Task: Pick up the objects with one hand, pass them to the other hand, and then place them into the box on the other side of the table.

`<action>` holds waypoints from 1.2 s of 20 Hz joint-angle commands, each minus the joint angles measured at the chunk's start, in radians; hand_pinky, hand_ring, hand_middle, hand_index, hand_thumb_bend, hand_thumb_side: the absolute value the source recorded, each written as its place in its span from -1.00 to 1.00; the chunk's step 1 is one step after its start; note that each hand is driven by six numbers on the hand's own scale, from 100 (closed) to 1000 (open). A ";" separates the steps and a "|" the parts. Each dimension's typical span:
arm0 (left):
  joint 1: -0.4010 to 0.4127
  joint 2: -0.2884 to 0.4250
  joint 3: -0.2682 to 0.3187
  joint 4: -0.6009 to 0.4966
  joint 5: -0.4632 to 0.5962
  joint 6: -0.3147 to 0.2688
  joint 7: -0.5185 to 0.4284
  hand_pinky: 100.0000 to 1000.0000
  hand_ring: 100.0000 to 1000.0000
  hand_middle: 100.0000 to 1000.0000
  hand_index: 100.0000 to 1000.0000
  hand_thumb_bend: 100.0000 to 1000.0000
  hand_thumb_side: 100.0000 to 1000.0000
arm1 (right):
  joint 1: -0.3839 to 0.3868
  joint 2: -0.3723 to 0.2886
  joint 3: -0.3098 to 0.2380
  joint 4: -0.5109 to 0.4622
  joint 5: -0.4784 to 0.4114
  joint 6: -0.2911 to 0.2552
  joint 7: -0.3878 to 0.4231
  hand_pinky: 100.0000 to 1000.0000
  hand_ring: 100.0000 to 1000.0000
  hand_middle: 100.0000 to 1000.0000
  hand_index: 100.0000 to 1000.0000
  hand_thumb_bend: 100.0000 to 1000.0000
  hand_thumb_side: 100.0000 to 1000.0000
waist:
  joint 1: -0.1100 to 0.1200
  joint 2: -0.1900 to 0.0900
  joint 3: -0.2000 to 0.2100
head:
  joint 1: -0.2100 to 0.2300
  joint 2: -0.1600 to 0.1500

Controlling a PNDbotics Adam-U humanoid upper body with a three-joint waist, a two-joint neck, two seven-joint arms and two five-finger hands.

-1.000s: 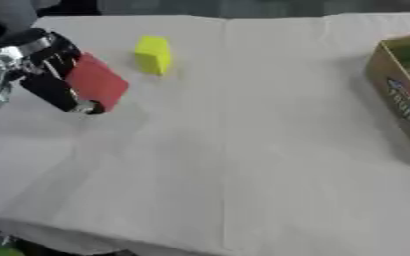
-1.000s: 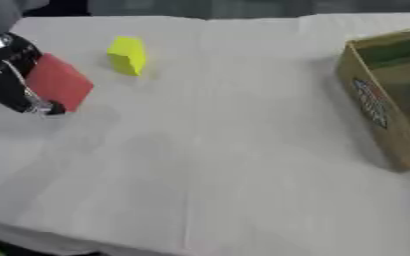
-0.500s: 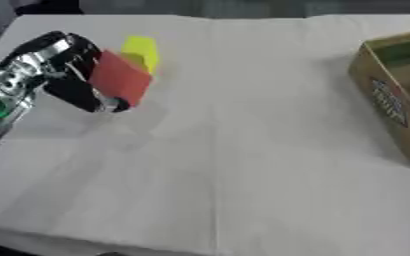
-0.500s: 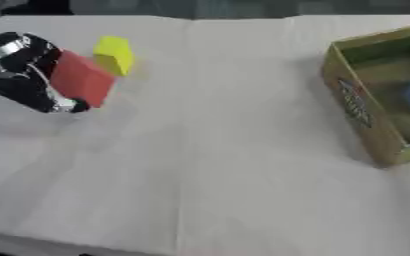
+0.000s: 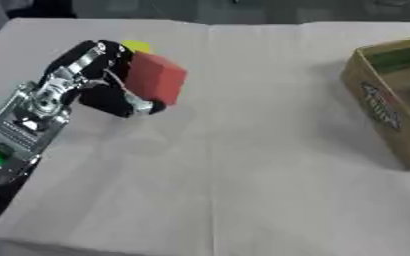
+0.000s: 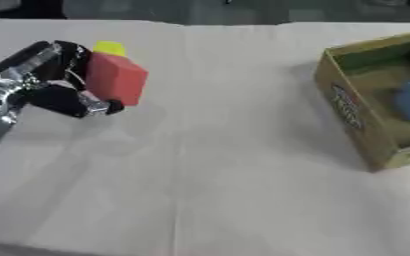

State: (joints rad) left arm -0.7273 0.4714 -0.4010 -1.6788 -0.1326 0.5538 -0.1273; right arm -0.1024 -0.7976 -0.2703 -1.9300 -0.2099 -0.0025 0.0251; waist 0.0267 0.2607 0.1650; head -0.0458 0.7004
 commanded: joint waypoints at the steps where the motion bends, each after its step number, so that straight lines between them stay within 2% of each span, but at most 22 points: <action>1: 0.005 -0.030 0.031 -0.002 -0.043 -0.054 0.039 0.12 0.05 -0.28 -0.15 -1.00 -0.98 | -0.020 -0.040 0.022 -0.062 0.036 -0.031 0.028 1.00 0.68 0.60 0.74 -1.00 -0.24 | -0.018 -0.026 0.000 | -0.003 -0.015; 2: 0.013 -0.045 0.035 0.001 -0.057 -0.075 0.055 0.12 0.05 -0.28 -0.16 -1.00 -1.00 | -0.028 -0.045 0.035 -0.066 0.045 -0.048 0.043 1.00 0.68 0.60 0.74 -1.00 -0.32 | -0.020 -0.026 0.000 | -0.004 -0.016; 4: 0.029 -0.075 0.041 0.011 -0.083 -0.117 0.086 0.12 0.05 -0.29 -0.16 -1.00 -0.97 | -0.049 -0.055 0.060 -0.069 0.062 -0.083 0.073 1.00 0.68 0.60 0.74 -1.00 -0.31 | -0.025 -0.027 -0.001 | -0.007 -0.015; 6: 0.042 -0.105 0.045 0.022 -0.112 -0.162 0.121 0.12 0.05 -0.29 -0.16 -1.00 -0.96 | -0.073 -0.061 0.085 -0.070 0.081 -0.109 0.104 1.00 0.68 0.61 0.74 -1.00 -0.45 | -0.030 -0.029 -0.002 | -0.012 -0.012; 7: 0.049 -0.121 0.047 0.028 -0.127 -0.183 0.139 0.12 0.05 -0.29 -0.16 -1.00 -0.96 | -0.086 -0.060 0.098 -0.070 0.094 -0.116 0.122 1.00 0.69 0.61 0.73 -1.00 -0.63 | -0.033 -0.030 -0.003 | -0.016 -0.011; 9: 0.059 -0.151 0.048 0.042 -0.154 -0.219 0.170 0.12 0.05 -0.29 -0.16 -1.00 -0.95 | -0.110 -0.050 0.122 -0.070 0.118 -0.124 0.160 1.00 0.69 0.62 0.73 -1.00 -0.66 | -0.038 -0.032 -0.005 | -0.023 -0.008; 13: 0.070 -0.195 0.044 0.071 -0.187 -0.268 0.212 0.12 0.04 -0.30 -0.16 -1.00 -0.92 | -0.156 -0.028 0.171 -0.070 0.169 -0.138 0.230 1.00 0.70 0.63 0.73 -1.00 -0.78 | -0.047 -0.034 -0.011 | -0.032 -0.004; 17: 0.074 -0.222 0.039 0.087 -0.203 -0.311 0.229 0.11 0.04 -0.30 -0.16 -1.00 -0.90 | -0.204 -0.035 0.219 -0.070 0.219 -0.182 0.296 0.98 0.72 0.66 0.74 -1.00 -0.96 | -0.051 -0.037 -0.013 | -0.036 -0.002; 21: 0.079 -0.233 0.034 0.100 -0.215 -0.378 0.224 0.11 0.04 -0.30 -0.16 -1.00 -0.90 | -0.248 -0.061 0.257 -0.070 0.259 -0.248 0.364 0.96 0.73 0.68 0.75 -1.00 -0.97 | -0.055 -0.039 -0.015 | -0.036 0.001; 24: 0.081 -0.240 0.031 0.108 -0.220 -0.421 0.217 0.11 0.03 -0.30 -0.16 -1.00 -0.87 | -0.282 -0.077 0.279 -0.070 0.263 -0.272 0.404 0.94 0.73 0.68 0.74 -1.00 -0.98 | -0.058 -0.041 -0.015 | -0.033 0.004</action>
State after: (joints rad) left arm -0.6350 0.2300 -0.3693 -1.5623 -0.3476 0.1525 0.0913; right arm -0.3708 -0.8310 0.0092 -1.9797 0.0464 -0.2633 0.4129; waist -0.0185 0.2604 0.1510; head -0.0801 0.7023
